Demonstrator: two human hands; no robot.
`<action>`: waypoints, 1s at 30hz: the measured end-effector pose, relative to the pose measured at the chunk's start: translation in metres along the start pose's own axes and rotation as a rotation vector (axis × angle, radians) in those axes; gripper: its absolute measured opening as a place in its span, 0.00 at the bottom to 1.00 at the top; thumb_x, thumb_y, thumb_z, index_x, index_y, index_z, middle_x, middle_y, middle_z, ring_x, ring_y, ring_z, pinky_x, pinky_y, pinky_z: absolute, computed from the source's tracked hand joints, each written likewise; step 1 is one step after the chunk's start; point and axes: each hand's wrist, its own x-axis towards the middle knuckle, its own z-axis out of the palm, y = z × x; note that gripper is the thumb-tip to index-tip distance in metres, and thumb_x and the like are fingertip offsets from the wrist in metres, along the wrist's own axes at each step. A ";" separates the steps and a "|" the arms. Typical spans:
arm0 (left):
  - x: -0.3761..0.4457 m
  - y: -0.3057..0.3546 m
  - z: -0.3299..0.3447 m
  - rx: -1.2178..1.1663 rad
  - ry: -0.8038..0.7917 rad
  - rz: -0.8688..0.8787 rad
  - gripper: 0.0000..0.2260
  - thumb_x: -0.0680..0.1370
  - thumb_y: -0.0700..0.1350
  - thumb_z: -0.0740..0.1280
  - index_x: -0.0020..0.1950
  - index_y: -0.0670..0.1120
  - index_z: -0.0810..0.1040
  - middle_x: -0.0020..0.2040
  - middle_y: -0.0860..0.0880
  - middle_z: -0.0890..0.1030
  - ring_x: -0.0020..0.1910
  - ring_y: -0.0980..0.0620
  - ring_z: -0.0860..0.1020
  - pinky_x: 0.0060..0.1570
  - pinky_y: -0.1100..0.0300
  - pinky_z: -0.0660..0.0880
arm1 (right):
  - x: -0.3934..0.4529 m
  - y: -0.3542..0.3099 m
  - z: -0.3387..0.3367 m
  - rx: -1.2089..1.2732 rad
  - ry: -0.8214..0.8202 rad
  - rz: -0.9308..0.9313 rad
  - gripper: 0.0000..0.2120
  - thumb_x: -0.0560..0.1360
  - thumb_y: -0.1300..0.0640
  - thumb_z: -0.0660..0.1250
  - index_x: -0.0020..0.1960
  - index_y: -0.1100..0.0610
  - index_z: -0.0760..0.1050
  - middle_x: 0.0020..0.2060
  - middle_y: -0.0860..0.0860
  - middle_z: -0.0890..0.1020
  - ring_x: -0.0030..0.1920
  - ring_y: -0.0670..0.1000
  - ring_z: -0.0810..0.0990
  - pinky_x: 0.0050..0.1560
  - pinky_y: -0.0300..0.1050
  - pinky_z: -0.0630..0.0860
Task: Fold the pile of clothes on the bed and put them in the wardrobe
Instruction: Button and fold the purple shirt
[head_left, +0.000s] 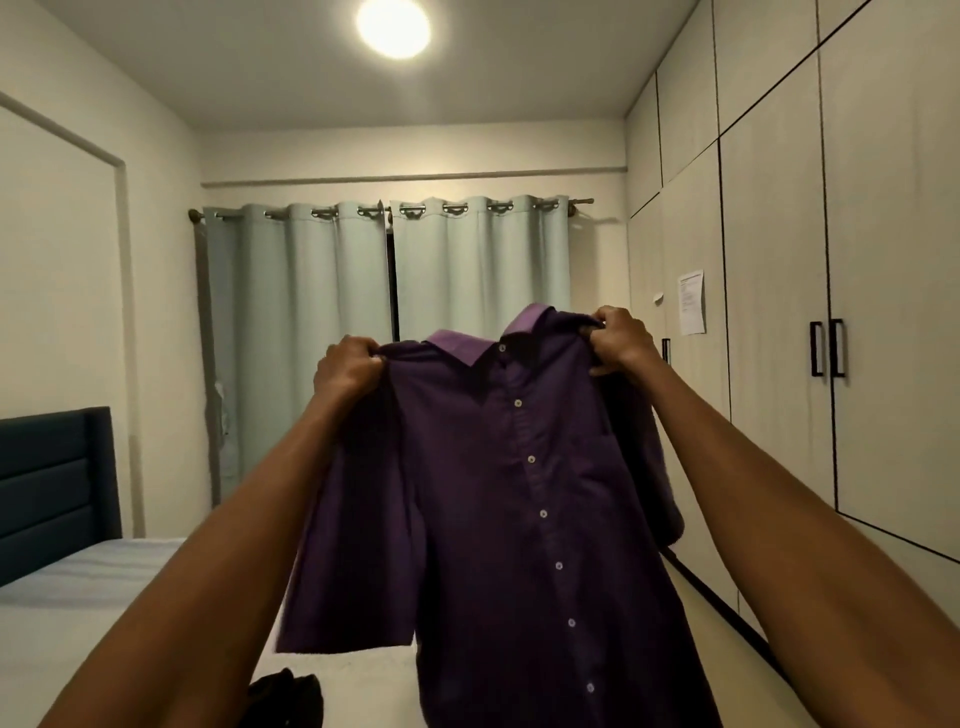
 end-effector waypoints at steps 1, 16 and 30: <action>-0.001 0.001 0.000 -0.072 0.011 -0.034 0.10 0.76 0.40 0.63 0.52 0.47 0.83 0.44 0.43 0.83 0.42 0.41 0.82 0.40 0.54 0.79 | 0.000 0.000 -0.001 -0.041 -0.014 -0.005 0.11 0.79 0.50 0.64 0.58 0.54 0.76 0.52 0.57 0.82 0.45 0.59 0.83 0.44 0.48 0.80; 0.000 -0.001 -0.019 -0.148 -0.116 0.152 0.10 0.75 0.37 0.70 0.55 0.44 0.79 0.51 0.46 0.81 0.51 0.48 0.78 0.52 0.53 0.77 | -0.004 0.000 -0.033 -0.160 -0.295 -0.124 0.05 0.72 0.58 0.71 0.47 0.57 0.79 0.45 0.55 0.82 0.49 0.55 0.81 0.48 0.48 0.76; -0.004 -0.044 -0.021 -0.552 -0.881 -0.155 0.18 0.74 0.41 0.71 0.63 0.39 0.80 0.46 0.42 0.83 0.31 0.54 0.82 0.25 0.68 0.75 | -0.010 0.030 -0.035 0.131 -0.989 0.144 0.21 0.74 0.52 0.73 0.60 0.65 0.78 0.55 0.62 0.83 0.50 0.58 0.83 0.49 0.50 0.81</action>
